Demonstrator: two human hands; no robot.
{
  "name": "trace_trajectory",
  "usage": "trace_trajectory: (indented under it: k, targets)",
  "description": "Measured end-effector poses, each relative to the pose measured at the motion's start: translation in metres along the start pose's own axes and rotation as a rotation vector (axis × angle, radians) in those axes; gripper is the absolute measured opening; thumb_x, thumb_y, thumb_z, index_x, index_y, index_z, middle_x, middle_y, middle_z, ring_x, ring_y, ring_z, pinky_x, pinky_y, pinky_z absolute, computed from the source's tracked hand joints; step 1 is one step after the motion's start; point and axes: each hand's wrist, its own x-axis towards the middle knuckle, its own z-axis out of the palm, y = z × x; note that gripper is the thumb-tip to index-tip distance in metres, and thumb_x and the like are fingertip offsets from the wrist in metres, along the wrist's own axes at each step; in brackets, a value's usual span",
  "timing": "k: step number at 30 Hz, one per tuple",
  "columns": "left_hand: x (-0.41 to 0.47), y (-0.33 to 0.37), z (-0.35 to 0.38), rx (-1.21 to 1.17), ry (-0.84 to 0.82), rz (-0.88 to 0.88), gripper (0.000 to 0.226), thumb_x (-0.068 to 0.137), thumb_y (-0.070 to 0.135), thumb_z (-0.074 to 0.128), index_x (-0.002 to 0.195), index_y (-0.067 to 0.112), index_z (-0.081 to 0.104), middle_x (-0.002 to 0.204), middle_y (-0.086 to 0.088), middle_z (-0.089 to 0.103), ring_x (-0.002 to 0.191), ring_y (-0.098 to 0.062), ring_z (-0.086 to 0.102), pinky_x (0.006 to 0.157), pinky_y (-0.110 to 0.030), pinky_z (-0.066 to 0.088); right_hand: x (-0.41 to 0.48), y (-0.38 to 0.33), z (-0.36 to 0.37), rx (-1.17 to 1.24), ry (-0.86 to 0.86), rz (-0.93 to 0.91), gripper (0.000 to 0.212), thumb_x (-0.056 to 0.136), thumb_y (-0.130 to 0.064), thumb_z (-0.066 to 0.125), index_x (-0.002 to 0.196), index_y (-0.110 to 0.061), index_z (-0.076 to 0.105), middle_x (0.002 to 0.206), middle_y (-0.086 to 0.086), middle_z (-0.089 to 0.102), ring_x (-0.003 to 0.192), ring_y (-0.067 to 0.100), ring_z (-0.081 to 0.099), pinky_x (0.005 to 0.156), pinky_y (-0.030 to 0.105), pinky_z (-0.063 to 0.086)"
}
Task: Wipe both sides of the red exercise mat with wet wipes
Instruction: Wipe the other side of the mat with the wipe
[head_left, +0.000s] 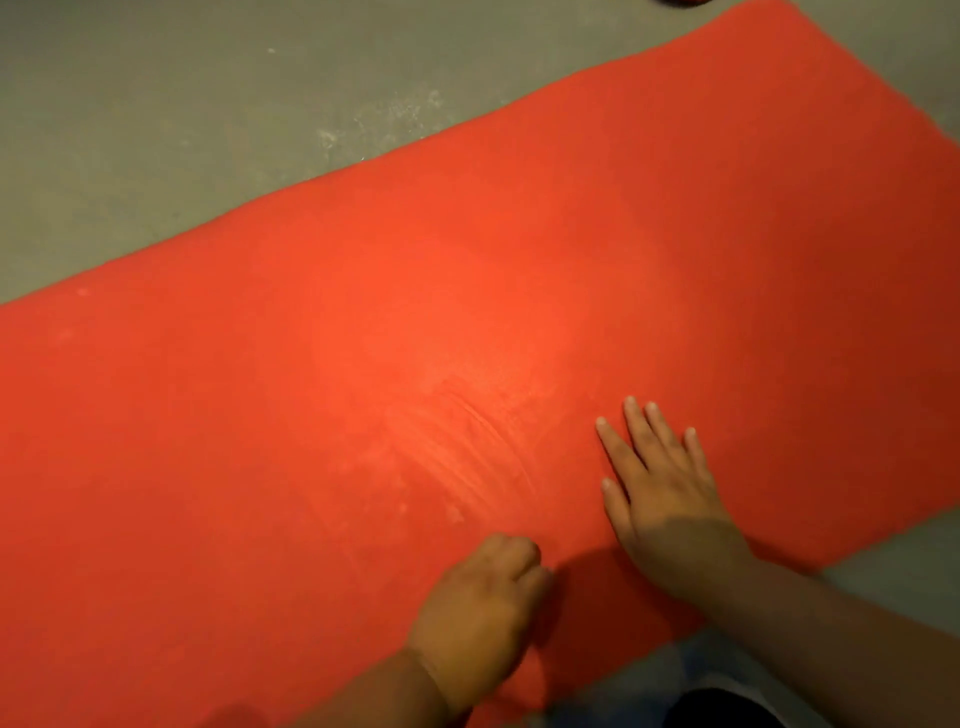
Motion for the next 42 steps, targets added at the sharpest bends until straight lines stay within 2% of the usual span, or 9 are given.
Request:
trace_trajectory:
  k: [3,7,9,16,23,30,32,37,42]
  targets:
    - [-0.002,-0.043,-0.013,0.100,-0.032,0.132,0.018,0.090,0.028,0.051,0.082,0.020,0.065,0.083,0.001,0.058,0.074,-0.019,0.055,0.064,-0.031,0.045,-0.003,0.002,0.000,-0.045,-0.040,-0.027,0.061,0.083,-0.043,0.034,0.140,-0.021,0.045,0.150,0.011,0.036,0.138,0.027,0.033,0.108,0.052,0.024]
    - [-0.023,-0.117,-0.047,0.091,0.364,-0.721,0.016,0.090,0.017,0.059,0.090,0.007,0.072,0.086,-0.014,0.060,0.085,-0.036,0.060,0.076,-0.036,0.044,-0.015,-0.002,0.002,-0.123,-0.107,-0.104,0.069,0.081,-0.050,0.033,0.142,-0.018,0.042,0.152,0.010,0.032,0.140,0.025,0.029,0.108,0.049,0.021]
    - [-0.033,-0.091,-0.032,0.049,0.445,-0.898,0.013,0.087,0.008,0.059,0.089,0.003,0.072,0.084,-0.017,0.059,0.083,-0.038,0.059,0.078,-0.038,0.040,-0.017,-0.008,0.002,-0.109,-0.118,-0.097,0.075,0.081,-0.052,0.027,0.146,-0.017,0.034,0.156,0.009,0.023,0.143,0.022,0.017,0.111,0.047,0.014]
    - [-0.029,-0.021,-0.010,-0.023,-0.015,0.071,0.026,0.089,0.027,0.045,0.080,0.015,0.067,0.081,-0.004,0.058,0.074,-0.019,0.057,0.064,-0.031,0.047,-0.021,-0.021,0.000,-0.081,-0.139,-0.100,0.078,0.081,-0.049,0.017,0.148,-0.010,0.027,0.157,0.012,0.014,0.145,0.024,0.007,0.113,0.045,0.007]
    - [-0.057,-0.111,-0.035,0.005,0.474,-0.893,0.015,0.088,0.008,0.057,0.089,0.002,0.071,0.085,-0.017,0.057,0.084,-0.038,0.058,0.079,-0.038,0.040,0.015,-0.045,-0.021,-0.090,-0.225,-0.209,0.078,0.084,-0.055,0.020,0.152,-0.018,0.012,0.160,0.002,-0.003,0.146,0.016,-0.008,0.117,0.041,0.000]
    - [-0.077,-0.038,-0.005,-0.101,-0.010,-0.032,0.010,0.091,0.023,0.057,0.082,0.019,0.058,0.081,-0.002,0.053,0.073,-0.020,0.050,0.063,-0.031,0.037,0.021,-0.068,-0.006,-0.033,-0.245,-0.225,0.072,0.096,-0.044,0.038,0.152,-0.016,0.004,0.159,0.002,-0.009,0.146,0.016,-0.011,0.117,0.040,-0.006]
    - [-0.066,-0.084,-0.027,0.035,0.072,-0.129,0.015,0.088,0.024,0.055,0.079,0.015,0.065,0.081,-0.006,0.057,0.072,-0.025,0.057,0.064,-0.028,0.035,0.018,-0.056,-0.008,-0.035,-0.253,-0.250,0.069,0.096,-0.047,0.035,0.152,-0.020,0.006,0.159,-0.001,-0.007,0.146,0.014,-0.010,0.116,0.037,-0.006]
    - [-0.060,-0.097,-0.031,-0.047,0.464,-1.031,0.008,0.087,0.005,0.062,0.088,0.001,0.070,0.091,-0.021,0.058,0.090,-0.038,0.057,0.080,-0.033,0.034,0.006,-0.017,-0.020,-0.066,-0.274,-0.244,0.075,0.083,-0.060,0.017,0.151,-0.029,0.011,0.159,-0.008,-0.001,0.146,0.014,-0.003,0.116,0.039,-0.002]
    - [-0.076,0.012,0.015,-0.146,0.231,-0.469,0.016,0.081,0.010,0.064,0.080,0.021,0.052,0.077,-0.004,0.051,0.070,-0.024,0.051,0.064,-0.033,0.039,0.003,-0.014,-0.016,-0.022,-0.232,-0.208,0.068,0.090,-0.055,0.027,0.151,-0.029,0.014,0.159,-0.007,0.004,0.147,0.016,0.000,0.116,0.041,0.000]
